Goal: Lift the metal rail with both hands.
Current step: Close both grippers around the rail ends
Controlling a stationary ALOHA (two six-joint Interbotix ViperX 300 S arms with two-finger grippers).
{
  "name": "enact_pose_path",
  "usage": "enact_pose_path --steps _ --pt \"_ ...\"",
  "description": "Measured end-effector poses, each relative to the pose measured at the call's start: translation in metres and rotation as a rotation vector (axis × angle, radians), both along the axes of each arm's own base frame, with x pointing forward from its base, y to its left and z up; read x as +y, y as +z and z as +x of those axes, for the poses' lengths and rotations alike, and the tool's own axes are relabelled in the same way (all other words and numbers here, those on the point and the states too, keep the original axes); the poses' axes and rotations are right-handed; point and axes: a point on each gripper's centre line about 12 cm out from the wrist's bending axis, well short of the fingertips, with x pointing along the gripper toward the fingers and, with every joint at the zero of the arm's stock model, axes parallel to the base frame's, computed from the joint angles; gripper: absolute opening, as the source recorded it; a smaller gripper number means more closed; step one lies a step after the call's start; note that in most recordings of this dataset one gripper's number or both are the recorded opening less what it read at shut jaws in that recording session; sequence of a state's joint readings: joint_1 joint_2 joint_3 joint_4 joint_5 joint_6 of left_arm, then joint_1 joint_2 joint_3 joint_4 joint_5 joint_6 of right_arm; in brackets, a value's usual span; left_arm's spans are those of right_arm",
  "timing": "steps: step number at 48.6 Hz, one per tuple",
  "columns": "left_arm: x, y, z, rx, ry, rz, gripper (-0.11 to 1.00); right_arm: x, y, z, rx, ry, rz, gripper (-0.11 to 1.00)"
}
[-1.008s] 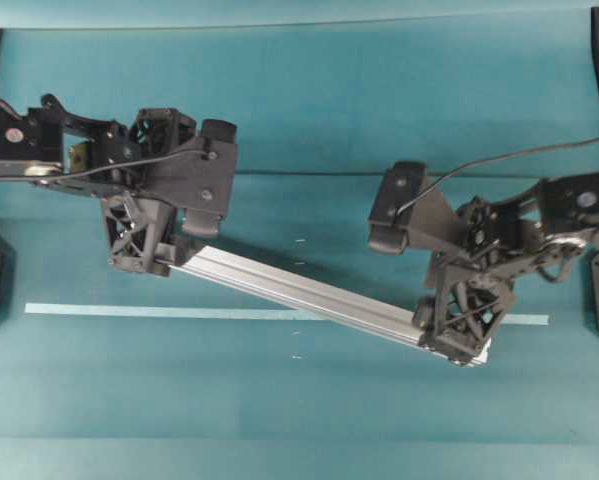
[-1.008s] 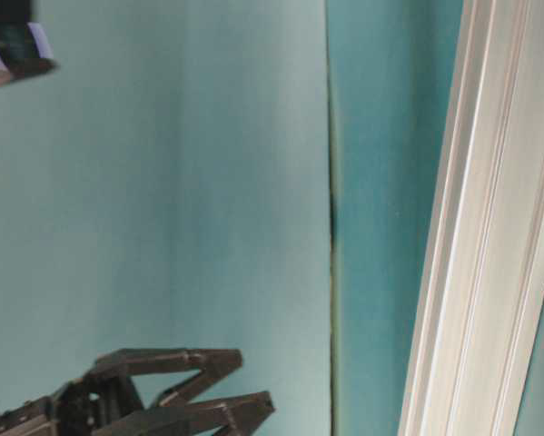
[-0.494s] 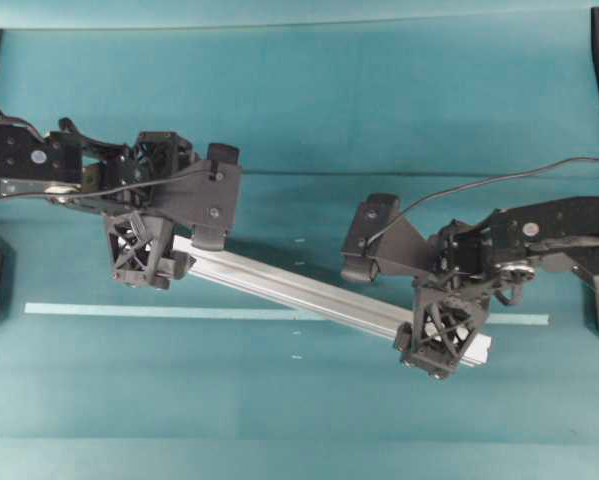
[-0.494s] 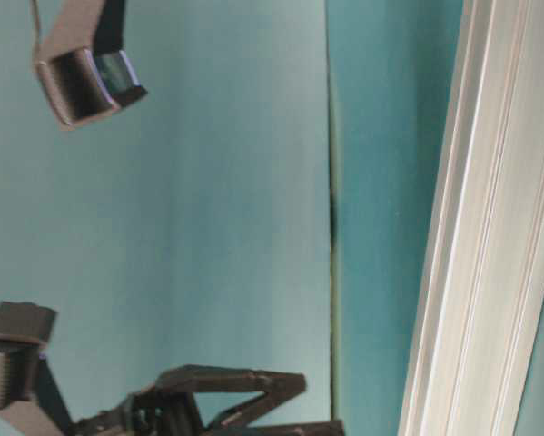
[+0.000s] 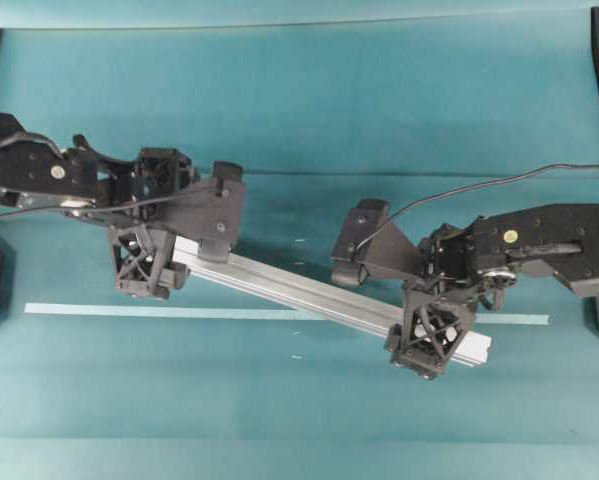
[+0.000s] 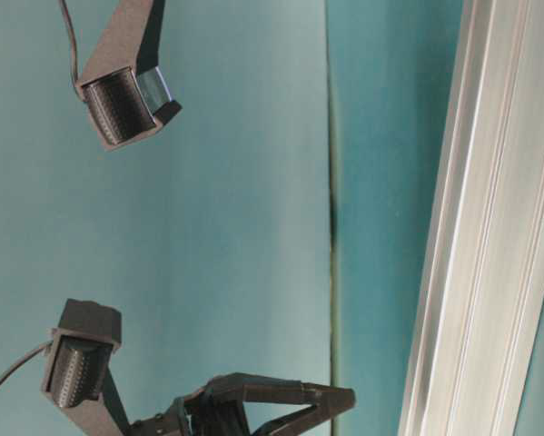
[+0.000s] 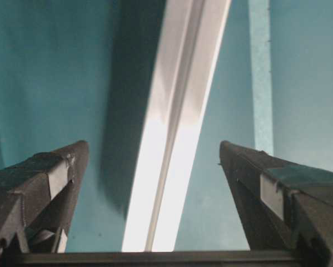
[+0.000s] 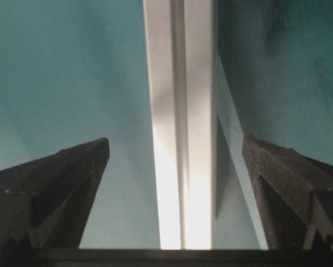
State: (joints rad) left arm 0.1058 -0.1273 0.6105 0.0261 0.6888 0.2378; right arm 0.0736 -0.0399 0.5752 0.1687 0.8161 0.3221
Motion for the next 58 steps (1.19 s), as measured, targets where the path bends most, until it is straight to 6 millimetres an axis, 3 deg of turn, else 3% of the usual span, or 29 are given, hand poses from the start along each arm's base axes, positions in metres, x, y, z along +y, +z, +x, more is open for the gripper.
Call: enact_pose_path --steps 32,46,58 --pt "0.004 -0.033 0.01 -0.001 0.016 -0.006 0.97 -0.001 -0.031 -0.012 0.017 -0.017 -0.009 1.0" --pt "0.003 -0.055 0.005 0.024 0.04 -0.019 0.97 0.002 -0.049 -0.015 0.034 -0.033 -0.011 1.0" --pt "0.003 -0.061 0.003 0.007 0.039 -0.018 0.97 0.004 -0.06 -0.016 0.042 -0.036 -0.012 1.0"
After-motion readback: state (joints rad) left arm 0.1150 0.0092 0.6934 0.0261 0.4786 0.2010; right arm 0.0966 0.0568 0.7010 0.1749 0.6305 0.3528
